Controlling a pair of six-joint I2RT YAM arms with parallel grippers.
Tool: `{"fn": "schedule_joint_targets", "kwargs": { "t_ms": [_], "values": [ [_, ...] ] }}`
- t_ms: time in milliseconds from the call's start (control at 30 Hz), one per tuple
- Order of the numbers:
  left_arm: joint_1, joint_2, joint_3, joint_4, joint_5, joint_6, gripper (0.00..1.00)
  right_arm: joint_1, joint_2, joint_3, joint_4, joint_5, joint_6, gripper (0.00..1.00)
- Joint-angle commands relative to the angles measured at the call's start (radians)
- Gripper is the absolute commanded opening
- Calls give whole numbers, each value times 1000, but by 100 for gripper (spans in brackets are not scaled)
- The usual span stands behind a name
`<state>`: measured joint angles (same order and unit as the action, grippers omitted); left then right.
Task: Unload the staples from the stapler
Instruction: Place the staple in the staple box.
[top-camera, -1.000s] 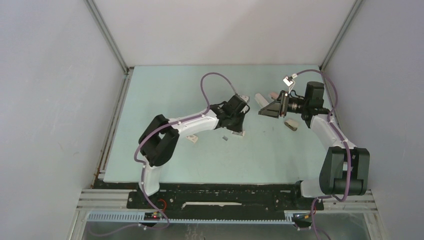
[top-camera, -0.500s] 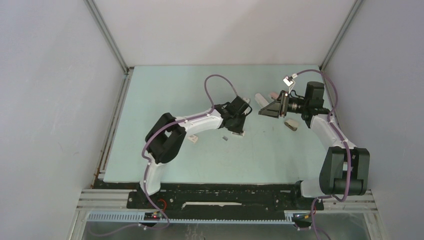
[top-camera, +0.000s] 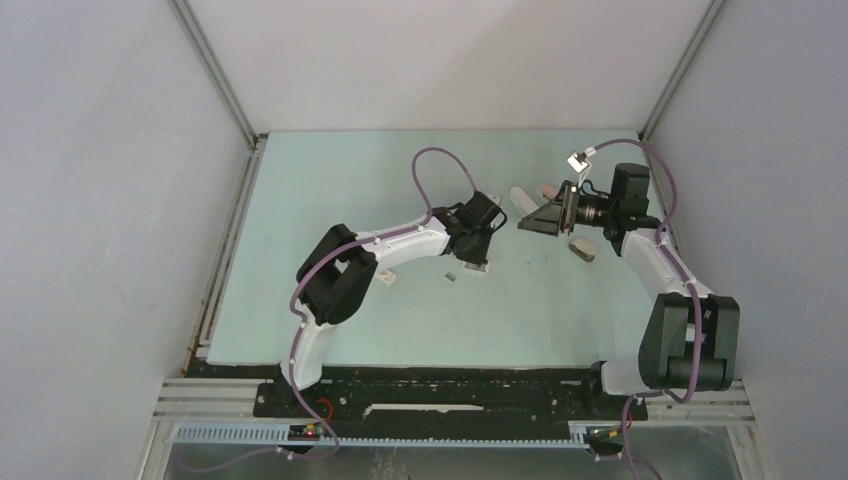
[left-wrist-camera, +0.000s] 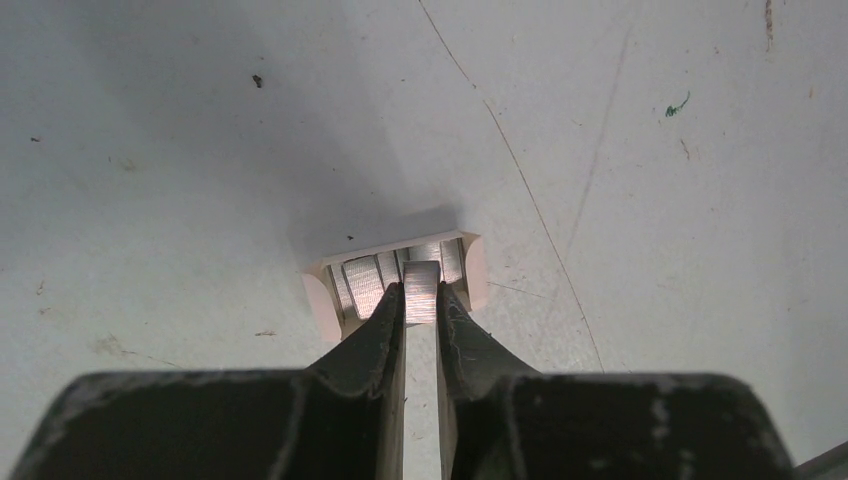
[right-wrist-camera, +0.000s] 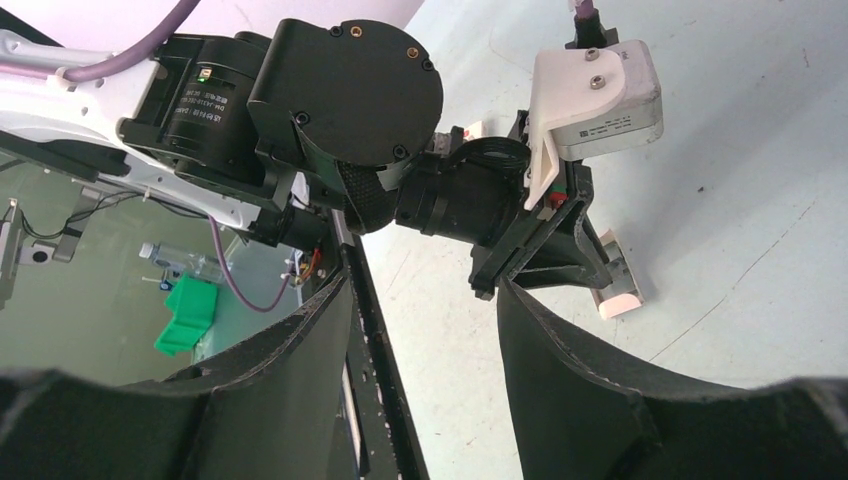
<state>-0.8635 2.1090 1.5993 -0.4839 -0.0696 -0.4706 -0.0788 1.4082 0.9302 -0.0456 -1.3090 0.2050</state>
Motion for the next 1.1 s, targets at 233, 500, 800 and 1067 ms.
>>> {"fn": "schedule_joint_targets", "kwargs": {
  "t_ms": [233, 500, 800, 1067],
  "values": [
    [3, 20, 63, -9, -9, 0, 16, -9, -8, 39, -4, -16, -26, 64],
    [2, 25, 66, -8, -4, -1, 19, -10, -7, 40, -7, -17, -27, 64],
    [2, 23, 68, -10, -2, -3, 27, -12, -7, 38, -9, -17, -29, 64],
    [-1, -14, 68, -10, 4, -8, 29, -12, -8, 39, -9, -17, -30, 64]
  ]
}}
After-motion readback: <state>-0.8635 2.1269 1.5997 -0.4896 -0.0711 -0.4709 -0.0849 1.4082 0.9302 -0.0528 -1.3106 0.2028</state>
